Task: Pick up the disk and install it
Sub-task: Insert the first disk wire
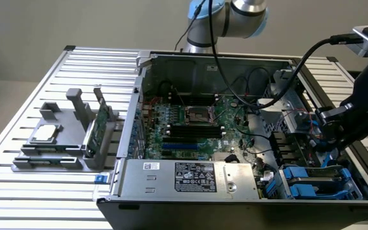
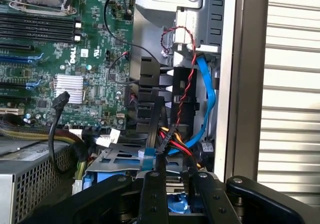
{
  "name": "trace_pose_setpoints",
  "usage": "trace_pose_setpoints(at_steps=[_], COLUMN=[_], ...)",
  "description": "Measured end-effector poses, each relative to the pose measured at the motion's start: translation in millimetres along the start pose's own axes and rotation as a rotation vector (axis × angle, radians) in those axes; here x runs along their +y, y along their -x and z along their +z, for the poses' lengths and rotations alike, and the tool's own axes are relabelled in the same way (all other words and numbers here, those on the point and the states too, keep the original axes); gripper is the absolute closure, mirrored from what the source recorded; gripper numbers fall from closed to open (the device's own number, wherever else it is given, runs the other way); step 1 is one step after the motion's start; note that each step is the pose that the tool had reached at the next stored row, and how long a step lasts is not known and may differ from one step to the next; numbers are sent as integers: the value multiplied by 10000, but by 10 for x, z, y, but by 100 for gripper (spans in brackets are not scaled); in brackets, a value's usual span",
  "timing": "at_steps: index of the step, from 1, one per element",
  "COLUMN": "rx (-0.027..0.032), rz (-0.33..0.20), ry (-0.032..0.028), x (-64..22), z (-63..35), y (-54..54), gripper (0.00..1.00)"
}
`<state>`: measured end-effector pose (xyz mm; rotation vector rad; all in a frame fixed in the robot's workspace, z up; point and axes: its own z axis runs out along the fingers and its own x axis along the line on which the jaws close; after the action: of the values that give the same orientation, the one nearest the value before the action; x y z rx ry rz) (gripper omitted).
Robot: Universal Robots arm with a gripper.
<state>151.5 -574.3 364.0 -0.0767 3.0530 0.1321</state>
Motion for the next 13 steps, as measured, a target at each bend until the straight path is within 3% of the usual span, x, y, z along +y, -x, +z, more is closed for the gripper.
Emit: trace_pose_setpoints(at_steps=[4, 8, 13], rx=[4, 6, 7], rz=[2, 1, 3], ry=[-1, -1, 0], x=[-20, -183, -220], z=[-3, -17, -20], y=[-2, -9, -11], gripper=[72, 72, 72])
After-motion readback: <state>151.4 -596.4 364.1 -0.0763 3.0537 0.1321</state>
